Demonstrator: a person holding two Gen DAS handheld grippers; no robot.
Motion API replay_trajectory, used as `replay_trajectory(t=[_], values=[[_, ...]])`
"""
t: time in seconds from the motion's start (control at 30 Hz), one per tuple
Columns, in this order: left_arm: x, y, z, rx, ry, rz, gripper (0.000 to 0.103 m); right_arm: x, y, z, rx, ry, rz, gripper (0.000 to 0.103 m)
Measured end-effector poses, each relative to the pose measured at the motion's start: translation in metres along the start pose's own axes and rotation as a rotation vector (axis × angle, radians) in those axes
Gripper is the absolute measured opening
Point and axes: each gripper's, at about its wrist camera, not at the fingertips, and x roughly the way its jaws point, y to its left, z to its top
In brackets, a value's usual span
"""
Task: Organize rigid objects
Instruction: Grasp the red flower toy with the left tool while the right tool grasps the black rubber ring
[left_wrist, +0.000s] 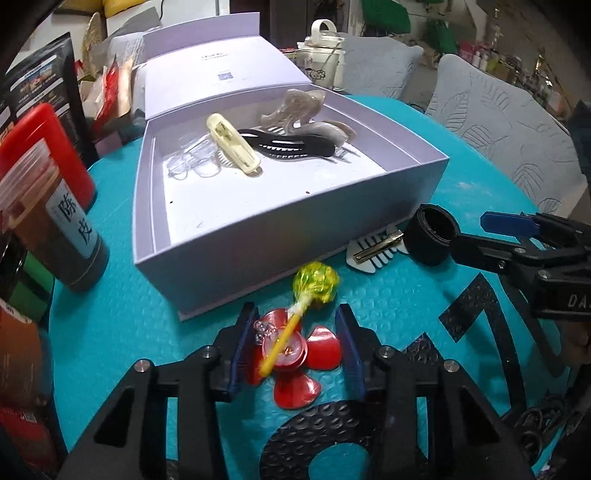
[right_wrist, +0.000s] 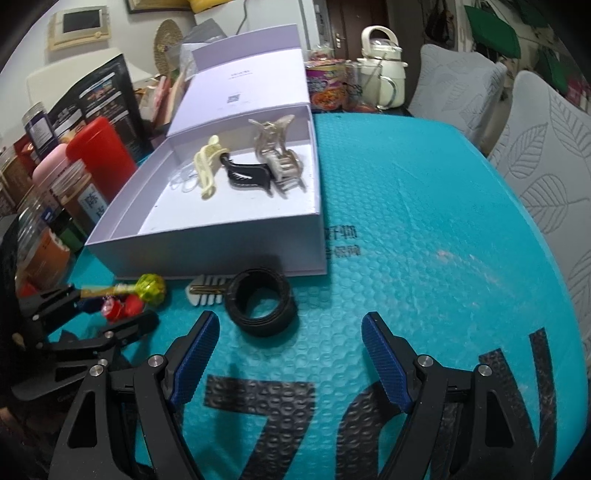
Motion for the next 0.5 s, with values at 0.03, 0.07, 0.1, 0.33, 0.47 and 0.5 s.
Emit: replay_trajectory(t=[0.03,0.07,0.1,0.33,0.47,0.5], values=[[0.001,0.001,0.001,-0.009,0.001,-0.008,0.042,0.001,-0.001,0.0,0.004,0.001,0.002,0.08],[0.001,0.003,0.001,-0.016,0.003,-0.015,0.041,0.001,-0.002,0.0,0.005,0.002,0.004,0.08],[0.001,0.004,0.002,-0.022,0.005,-0.016,0.027,0.001,-0.002,0.0,0.003,0.002,0.006,0.08],[-0.002,0.01,-0.001,-0.063,0.021,-0.065,0.022,0.005,0.005,0.0,-0.019,0.015,0.028,0.08],[-0.008,0.012,-0.005,-0.072,0.006,-0.088,0.022,0.006,0.009,-0.001,-0.036,0.021,0.028,0.08],[-0.009,0.012,-0.005,-0.077,0.004,-0.093,0.022,0.006,0.009,-0.001,-0.037,0.019,0.03,0.08]])
